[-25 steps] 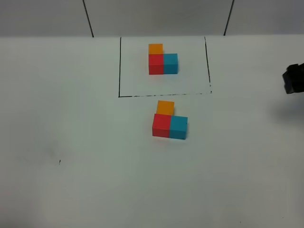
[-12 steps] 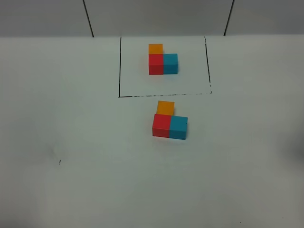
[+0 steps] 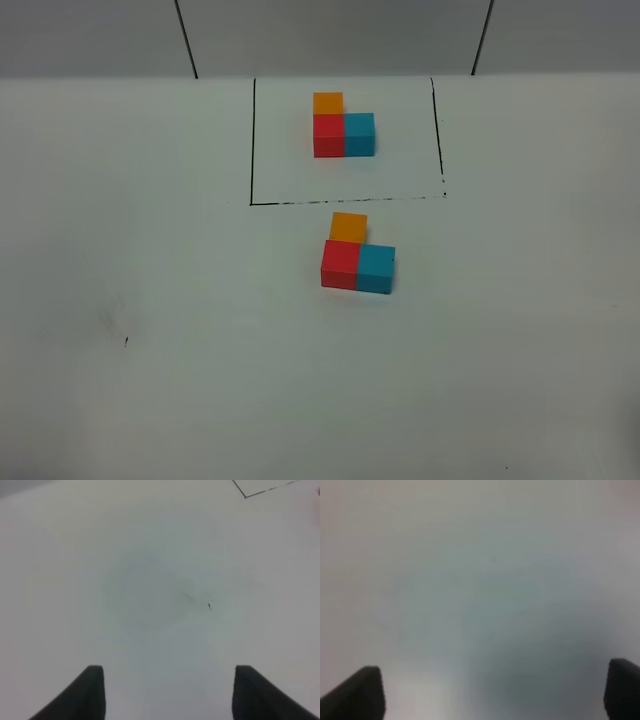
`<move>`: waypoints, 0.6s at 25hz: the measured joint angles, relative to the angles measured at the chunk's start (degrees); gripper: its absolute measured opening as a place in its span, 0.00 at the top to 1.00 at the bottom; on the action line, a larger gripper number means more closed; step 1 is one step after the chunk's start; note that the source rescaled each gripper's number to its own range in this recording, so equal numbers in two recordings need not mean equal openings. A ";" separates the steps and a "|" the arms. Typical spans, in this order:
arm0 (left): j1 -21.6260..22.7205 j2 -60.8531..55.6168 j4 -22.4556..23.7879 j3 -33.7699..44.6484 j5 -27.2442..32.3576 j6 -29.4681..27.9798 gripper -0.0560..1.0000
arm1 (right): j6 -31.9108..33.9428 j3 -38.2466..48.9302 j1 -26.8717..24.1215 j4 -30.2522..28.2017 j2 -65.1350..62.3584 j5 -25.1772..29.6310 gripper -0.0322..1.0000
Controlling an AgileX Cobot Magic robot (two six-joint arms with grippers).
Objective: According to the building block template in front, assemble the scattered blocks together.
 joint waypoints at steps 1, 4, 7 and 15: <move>0.00 0.00 0.00 0.00 0.00 0.00 0.70 | 0.12 1.02 0.06 0.00 -2.07 0.21 0.21; 0.00 0.00 0.00 0.00 0.00 0.00 0.70 | 0.12 3.42 1.04 0.52 -7.68 0.44 0.21; 0.00 0.00 0.00 0.00 0.00 0.00 0.70 | 0.12 5.31 2.32 0.66 -13.32 0.37 0.21; 0.00 0.00 0.00 0.00 0.00 0.00 0.70 | 0.12 7.09 4.01 0.66 -25.97 0.54 0.21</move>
